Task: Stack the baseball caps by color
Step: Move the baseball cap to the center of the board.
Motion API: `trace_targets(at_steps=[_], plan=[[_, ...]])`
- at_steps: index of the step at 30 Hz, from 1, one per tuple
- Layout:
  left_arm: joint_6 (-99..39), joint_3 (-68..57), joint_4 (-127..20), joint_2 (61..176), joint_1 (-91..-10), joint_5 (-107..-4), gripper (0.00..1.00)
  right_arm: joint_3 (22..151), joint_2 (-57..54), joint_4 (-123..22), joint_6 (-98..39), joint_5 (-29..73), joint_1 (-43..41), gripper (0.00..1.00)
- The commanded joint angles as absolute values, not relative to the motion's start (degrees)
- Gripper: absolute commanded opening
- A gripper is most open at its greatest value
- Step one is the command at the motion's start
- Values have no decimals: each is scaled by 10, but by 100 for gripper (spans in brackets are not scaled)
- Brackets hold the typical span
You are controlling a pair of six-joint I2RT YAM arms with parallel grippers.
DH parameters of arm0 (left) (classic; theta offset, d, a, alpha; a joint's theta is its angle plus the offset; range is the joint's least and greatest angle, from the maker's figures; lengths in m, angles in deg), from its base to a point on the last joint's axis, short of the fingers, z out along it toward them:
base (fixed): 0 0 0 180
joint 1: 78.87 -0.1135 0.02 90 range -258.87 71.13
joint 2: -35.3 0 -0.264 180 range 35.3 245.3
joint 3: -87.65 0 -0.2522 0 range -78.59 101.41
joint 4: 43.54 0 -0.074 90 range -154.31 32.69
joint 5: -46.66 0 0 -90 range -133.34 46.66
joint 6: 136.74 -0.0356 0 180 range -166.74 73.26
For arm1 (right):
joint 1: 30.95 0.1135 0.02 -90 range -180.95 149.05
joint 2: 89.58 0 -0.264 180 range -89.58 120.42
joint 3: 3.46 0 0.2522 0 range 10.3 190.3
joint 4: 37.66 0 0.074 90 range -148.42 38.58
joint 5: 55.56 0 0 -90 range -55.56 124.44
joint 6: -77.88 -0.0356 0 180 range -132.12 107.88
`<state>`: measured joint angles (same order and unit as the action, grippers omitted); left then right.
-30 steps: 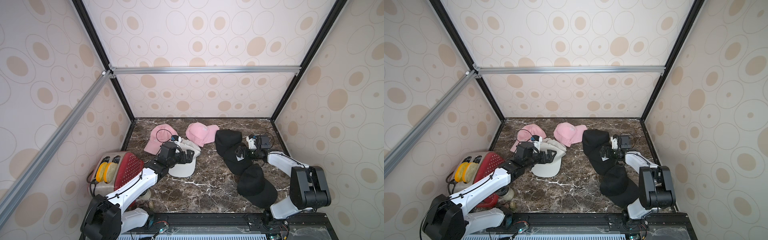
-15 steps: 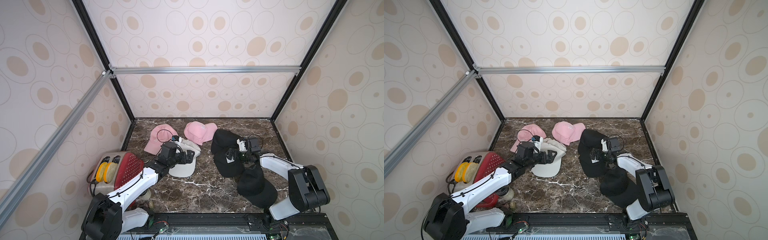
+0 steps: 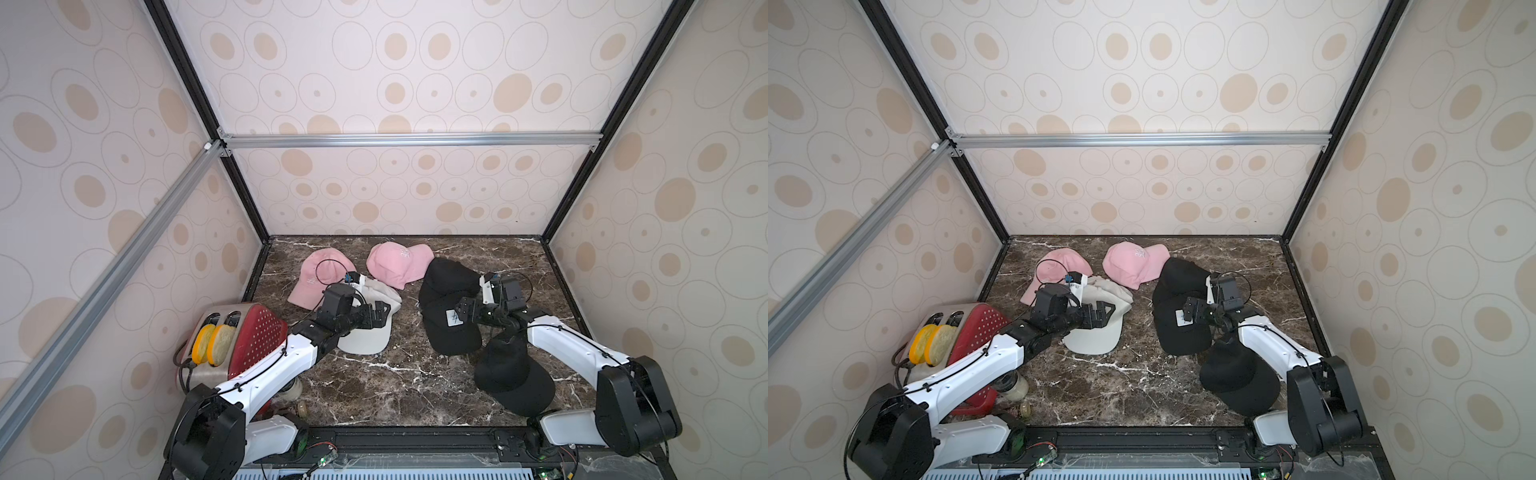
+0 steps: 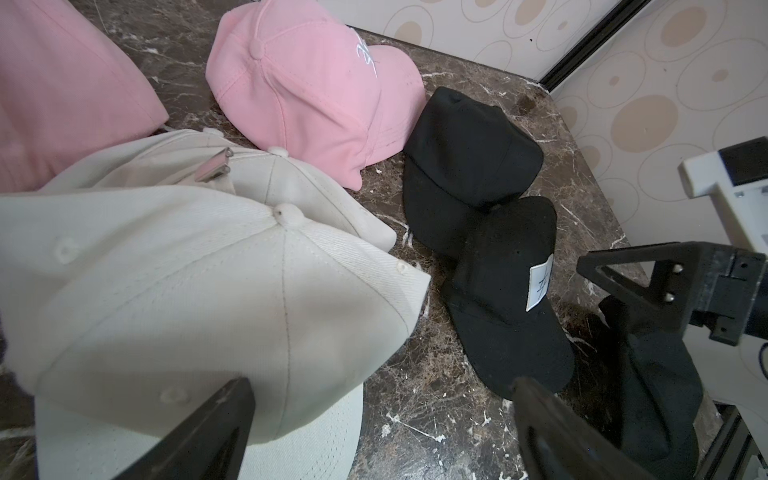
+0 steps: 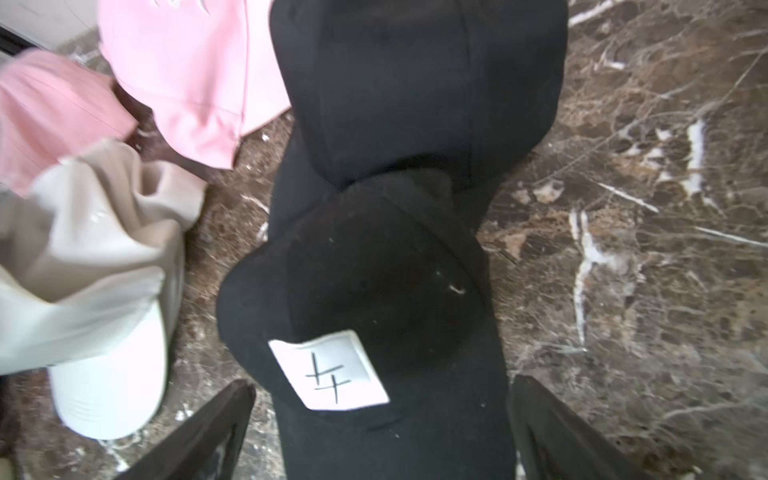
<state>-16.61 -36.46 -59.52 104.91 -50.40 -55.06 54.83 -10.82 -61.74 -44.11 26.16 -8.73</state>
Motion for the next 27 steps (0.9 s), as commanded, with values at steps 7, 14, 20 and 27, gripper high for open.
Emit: trace_targets(at_steps=[7, 14, 20, 27], plan=[[-179, -347, -594, 1044, -493, -554, 99, 514, -75, -593, -404, 117, -80, 100], [-177, -341, -594, 1033, -485, -558, 99, 501, -76, -586, -418, 122, -59, 100], [-186, -327, -594, 1031, -459, -555, 99, 511, -61, -573, -426, 113, -31, 100], [-205, -296, -605, 1059, -414, -539, 99, 523, -62, -572, -434, 113, -4, 100]])
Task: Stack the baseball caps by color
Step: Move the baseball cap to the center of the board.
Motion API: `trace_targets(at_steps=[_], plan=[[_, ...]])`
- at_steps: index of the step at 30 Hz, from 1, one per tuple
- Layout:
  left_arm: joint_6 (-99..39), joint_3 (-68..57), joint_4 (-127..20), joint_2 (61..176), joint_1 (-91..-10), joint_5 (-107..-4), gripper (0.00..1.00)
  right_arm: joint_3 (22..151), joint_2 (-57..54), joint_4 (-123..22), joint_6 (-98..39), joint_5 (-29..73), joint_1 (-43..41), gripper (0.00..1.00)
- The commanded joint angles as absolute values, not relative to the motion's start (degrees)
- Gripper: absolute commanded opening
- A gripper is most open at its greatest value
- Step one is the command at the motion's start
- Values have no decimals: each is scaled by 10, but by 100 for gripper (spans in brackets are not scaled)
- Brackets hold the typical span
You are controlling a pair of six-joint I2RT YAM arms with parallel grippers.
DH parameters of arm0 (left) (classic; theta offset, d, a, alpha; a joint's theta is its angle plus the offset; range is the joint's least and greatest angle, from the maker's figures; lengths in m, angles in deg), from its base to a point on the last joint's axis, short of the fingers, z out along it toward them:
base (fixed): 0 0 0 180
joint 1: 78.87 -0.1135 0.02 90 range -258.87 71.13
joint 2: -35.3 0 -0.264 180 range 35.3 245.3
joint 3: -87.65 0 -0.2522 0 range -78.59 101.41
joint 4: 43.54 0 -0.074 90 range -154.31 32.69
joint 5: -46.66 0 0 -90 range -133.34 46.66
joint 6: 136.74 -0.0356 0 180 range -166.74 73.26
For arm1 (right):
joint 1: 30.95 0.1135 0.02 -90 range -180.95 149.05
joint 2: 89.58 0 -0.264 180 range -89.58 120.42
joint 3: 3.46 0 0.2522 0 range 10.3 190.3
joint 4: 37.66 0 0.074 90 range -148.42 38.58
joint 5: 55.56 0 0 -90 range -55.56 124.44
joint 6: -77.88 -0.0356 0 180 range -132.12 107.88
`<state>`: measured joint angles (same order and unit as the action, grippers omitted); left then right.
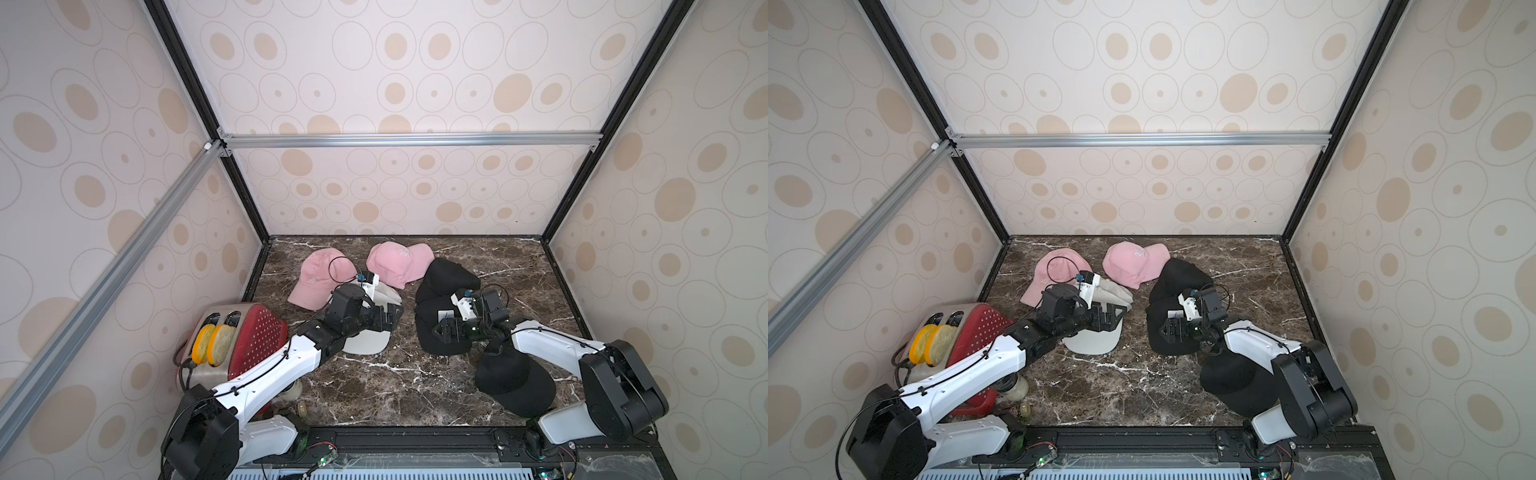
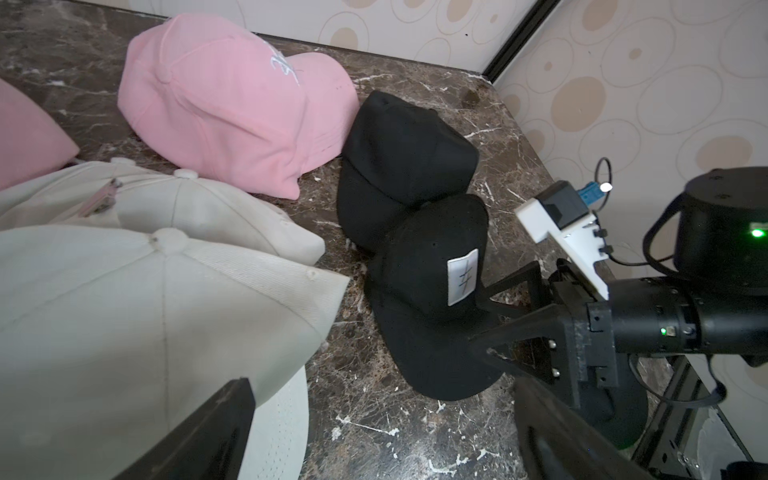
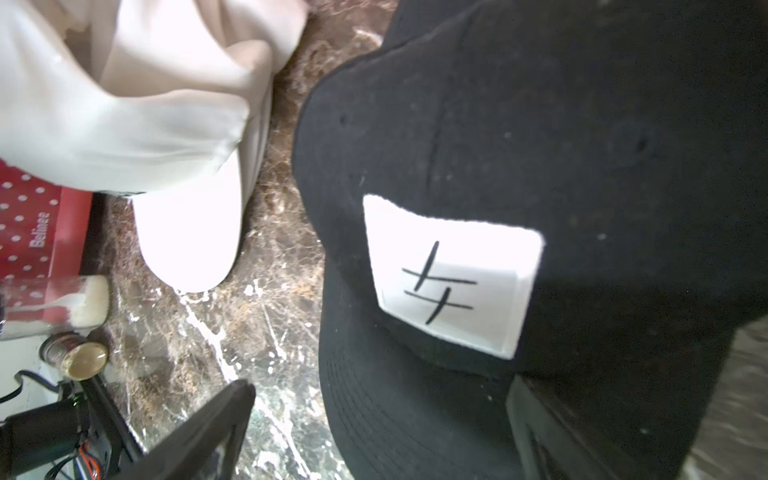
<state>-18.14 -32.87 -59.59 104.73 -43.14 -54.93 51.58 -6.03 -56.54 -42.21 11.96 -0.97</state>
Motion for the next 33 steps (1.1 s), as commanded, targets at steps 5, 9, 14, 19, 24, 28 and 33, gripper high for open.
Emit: trace_targets(at_steps=[5, 9, 14, 19, 24, 28, 33], plan=[[-204, -279, -601, 1082, -394, -537, 99, 528, -123, -622, -407, 199, -4, 100], [-202, -268, -599, 1096, -388, -548, 99, 524, -157, -669, -378, 251, -25, 100], [-200, -256, -597, 1111, -383, -558, 99, 533, -159, -708, -356, 215, -26, 98], [-186, -249, -584, 1127, -383, -569, 99, 536, -141, -700, -388, 231, -8, 100], [-177, -252, -575, 1134, -383, -571, 99, 535, -102, -685, -405, 263, -7, 100], [-184, -251, -582, 1134, -383, -563, 99, 539, -73, -665, -400, 242, -5, 100], [-197, -244, -594, 1131, -383, -552, 99, 549, -48, -646, -386, 215, -4, 100]])
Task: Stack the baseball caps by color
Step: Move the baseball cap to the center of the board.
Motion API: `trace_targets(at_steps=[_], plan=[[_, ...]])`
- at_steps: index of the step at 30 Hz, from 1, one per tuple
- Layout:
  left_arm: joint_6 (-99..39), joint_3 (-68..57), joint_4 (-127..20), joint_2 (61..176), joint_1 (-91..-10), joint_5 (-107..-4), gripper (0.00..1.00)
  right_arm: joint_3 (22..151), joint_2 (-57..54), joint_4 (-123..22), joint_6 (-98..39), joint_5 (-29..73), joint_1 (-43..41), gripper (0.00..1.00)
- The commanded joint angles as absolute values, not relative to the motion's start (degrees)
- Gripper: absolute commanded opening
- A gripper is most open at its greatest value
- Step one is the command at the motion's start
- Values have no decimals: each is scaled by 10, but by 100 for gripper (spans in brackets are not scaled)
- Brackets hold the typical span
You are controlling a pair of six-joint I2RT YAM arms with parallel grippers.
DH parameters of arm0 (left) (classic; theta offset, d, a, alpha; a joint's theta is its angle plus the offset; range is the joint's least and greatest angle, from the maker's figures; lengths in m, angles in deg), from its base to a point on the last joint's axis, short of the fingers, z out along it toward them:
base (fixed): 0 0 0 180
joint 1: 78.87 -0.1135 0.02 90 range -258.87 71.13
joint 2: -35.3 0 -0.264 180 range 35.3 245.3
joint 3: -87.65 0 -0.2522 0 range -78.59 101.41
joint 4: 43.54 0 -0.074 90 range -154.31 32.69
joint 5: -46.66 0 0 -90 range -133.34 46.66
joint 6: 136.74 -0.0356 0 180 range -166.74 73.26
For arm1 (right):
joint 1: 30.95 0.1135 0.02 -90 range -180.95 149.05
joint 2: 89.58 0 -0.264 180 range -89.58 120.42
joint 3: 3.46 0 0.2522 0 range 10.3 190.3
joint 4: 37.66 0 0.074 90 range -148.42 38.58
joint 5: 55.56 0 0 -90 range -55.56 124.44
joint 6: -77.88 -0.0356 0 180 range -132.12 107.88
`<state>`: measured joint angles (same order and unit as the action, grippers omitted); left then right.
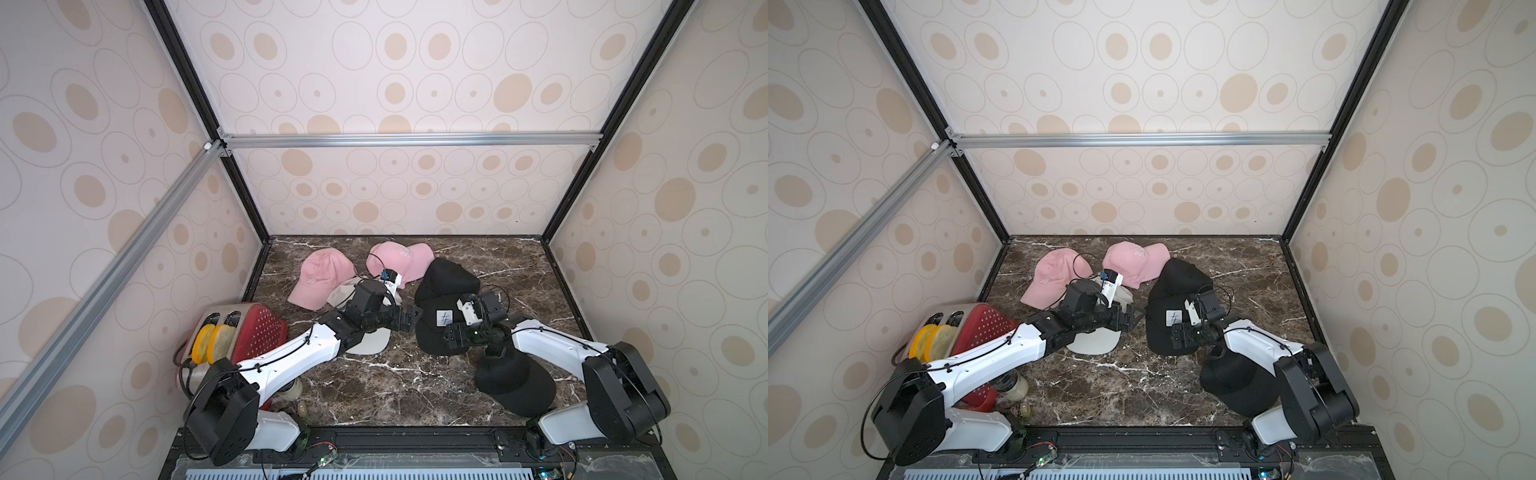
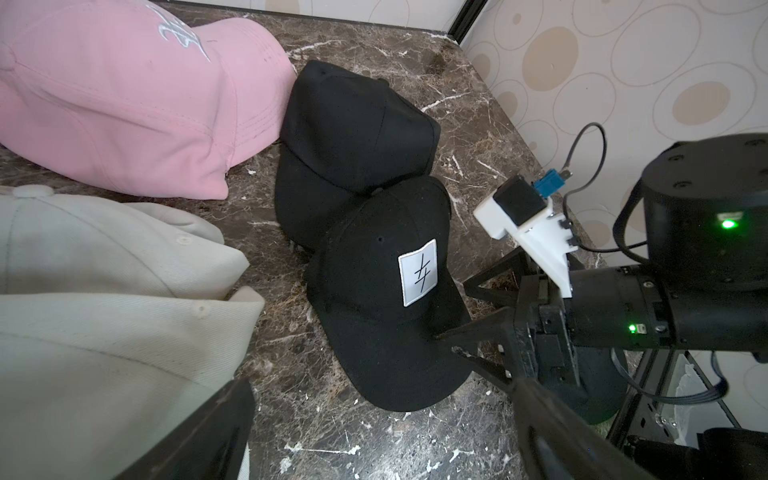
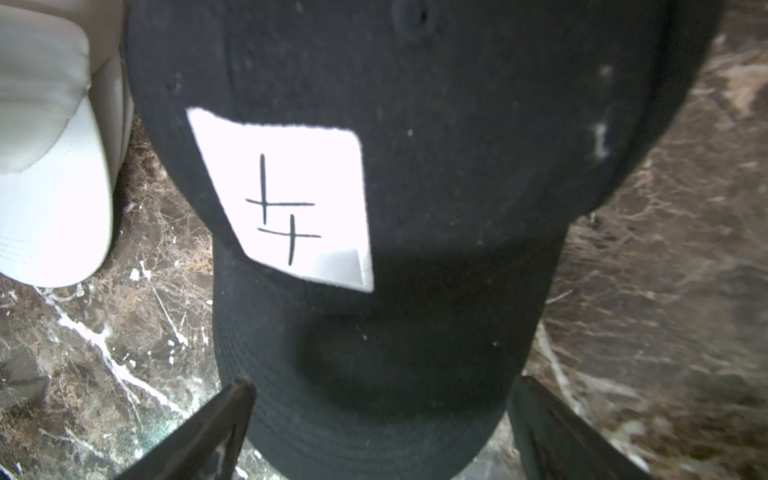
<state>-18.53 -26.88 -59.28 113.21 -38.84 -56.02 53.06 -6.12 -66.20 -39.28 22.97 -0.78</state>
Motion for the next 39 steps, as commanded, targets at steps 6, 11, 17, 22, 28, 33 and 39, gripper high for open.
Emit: trace_targets(at_steps=[6, 11, 17, 22, 28, 33, 39], plan=[[-197, -247, -601, 1133, -383, -553, 99, 568, -21, -652, -392, 218, 7, 100], [-199, -254, -603, 1128, -383, -546, 99, 561, -29, -641, -397, 216, 12, 100], [-199, -255, -604, 1127, -383, -547, 99, 552, -59, -633, -403, 232, 12, 100], [-199, -256, -607, 1126, -383, -547, 99, 540, -115, -631, -406, 334, 5, 100], [-208, -252, -610, 1129, -383, -567, 99, 559, -128, -575, -383, 261, -87, 100], [-201, -254, -608, 1127, -383, -571, 99, 619, -74, -540, -327, 293, -126, 100], [-192, -253, -609, 1131, -383, -577, 99, 680, 12, -483, -293, 176, -200, 100]])
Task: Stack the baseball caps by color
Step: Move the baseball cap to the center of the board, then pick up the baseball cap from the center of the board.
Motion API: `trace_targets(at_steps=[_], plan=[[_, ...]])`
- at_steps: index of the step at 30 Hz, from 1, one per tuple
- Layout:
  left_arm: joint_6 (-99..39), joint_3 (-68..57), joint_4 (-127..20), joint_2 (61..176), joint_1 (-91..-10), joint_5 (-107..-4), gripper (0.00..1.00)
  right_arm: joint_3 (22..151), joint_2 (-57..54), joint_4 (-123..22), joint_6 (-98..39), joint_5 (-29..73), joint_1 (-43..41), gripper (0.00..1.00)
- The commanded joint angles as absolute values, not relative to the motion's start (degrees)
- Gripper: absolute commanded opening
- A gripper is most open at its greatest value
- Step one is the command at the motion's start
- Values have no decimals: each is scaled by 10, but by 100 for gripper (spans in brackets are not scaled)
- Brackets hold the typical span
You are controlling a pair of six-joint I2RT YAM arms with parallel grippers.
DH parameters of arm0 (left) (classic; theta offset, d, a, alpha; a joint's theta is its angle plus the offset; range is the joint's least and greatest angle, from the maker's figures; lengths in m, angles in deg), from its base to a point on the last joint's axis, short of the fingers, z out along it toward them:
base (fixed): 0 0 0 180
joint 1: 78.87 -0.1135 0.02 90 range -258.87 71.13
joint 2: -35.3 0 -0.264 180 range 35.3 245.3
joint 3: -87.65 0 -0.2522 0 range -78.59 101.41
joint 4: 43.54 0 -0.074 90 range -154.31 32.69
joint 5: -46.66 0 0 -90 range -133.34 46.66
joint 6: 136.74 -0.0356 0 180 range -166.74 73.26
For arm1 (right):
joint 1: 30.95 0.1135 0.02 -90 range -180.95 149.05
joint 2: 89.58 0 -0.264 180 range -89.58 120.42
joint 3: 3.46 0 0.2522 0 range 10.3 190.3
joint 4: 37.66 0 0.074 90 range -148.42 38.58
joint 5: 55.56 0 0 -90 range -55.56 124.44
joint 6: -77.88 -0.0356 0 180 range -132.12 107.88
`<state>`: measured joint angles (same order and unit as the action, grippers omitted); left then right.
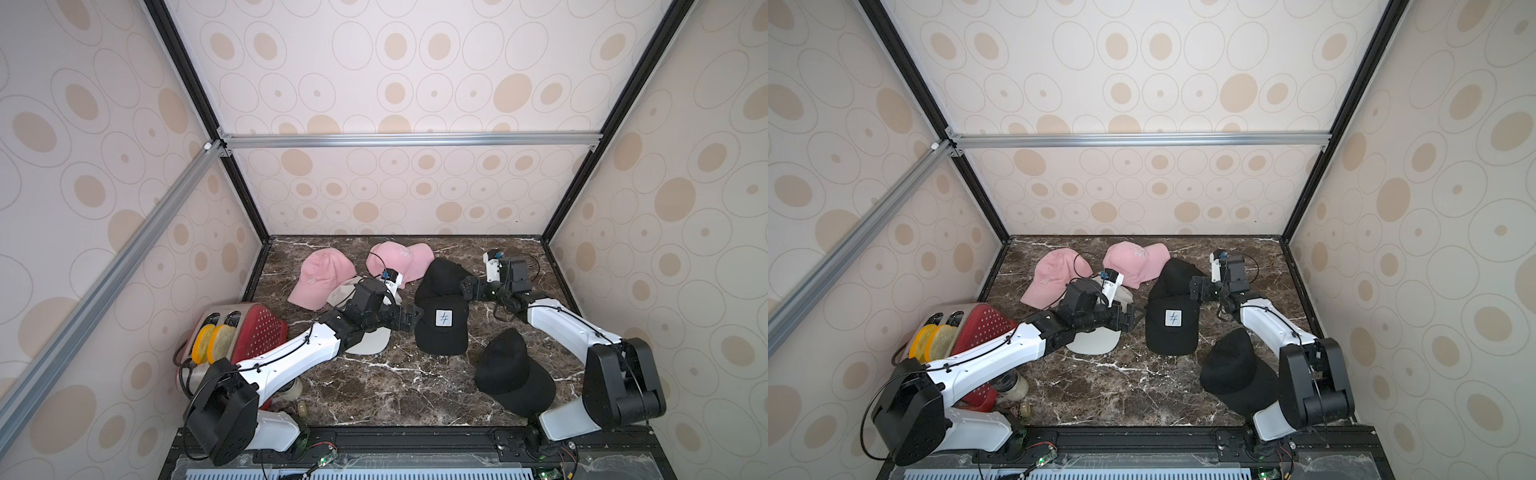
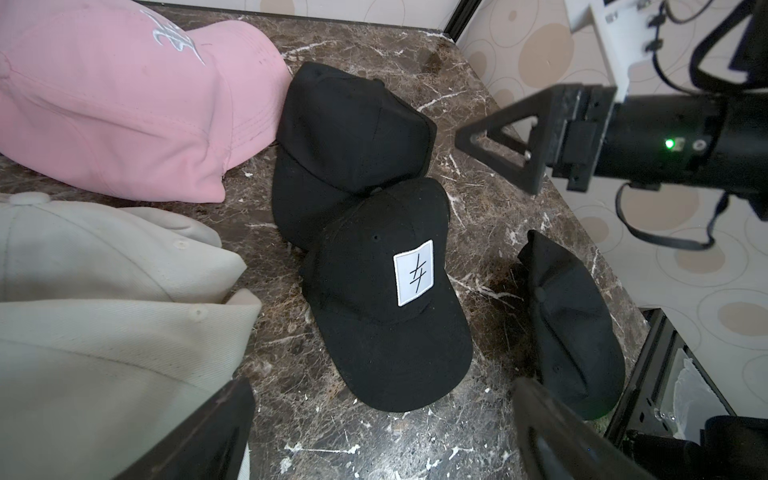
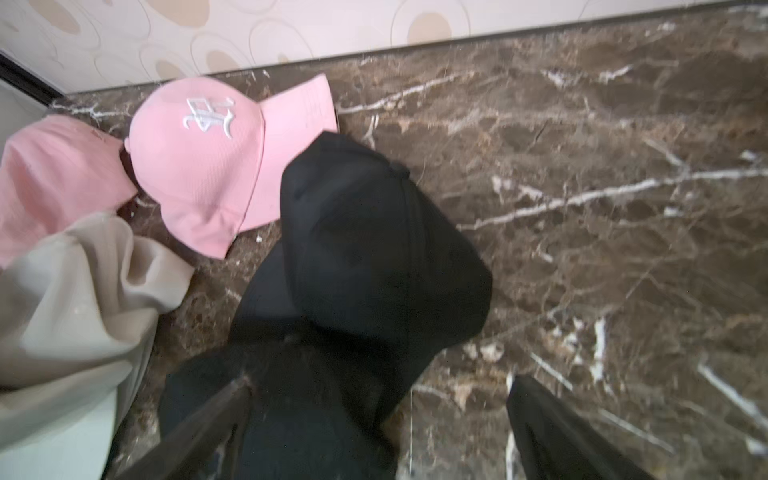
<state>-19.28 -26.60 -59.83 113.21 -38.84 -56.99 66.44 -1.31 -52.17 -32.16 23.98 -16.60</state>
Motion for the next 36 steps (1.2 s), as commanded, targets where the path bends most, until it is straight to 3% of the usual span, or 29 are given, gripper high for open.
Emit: trace_targets(at_steps=[1, 5, 11, 23, 27, 36], plan=[[-191, -253, -610, 1131, -383, -575, 99, 692, 25, -477, -282, 144, -213, 99], [-195, -251, -620, 1131, -383, -564, 99, 772, 79, -551, -173, 30, -243, 95], [-198, -245, -629, 1135, -383, -552, 99, 829, 105, -651, -43, 53, -243, 95], [-205, -243, -640, 1133, -383, -549, 99, 1063, 272, -851, 9, -22, -243, 89], [-217, -240, -649, 1129, -383, -547, 99, 1142, 330, -897, 2, -23, -243, 83], [-219, -237, -649, 1131, -383, -559, 99, 1270, 431, -994, -3, -93, -244, 83]])
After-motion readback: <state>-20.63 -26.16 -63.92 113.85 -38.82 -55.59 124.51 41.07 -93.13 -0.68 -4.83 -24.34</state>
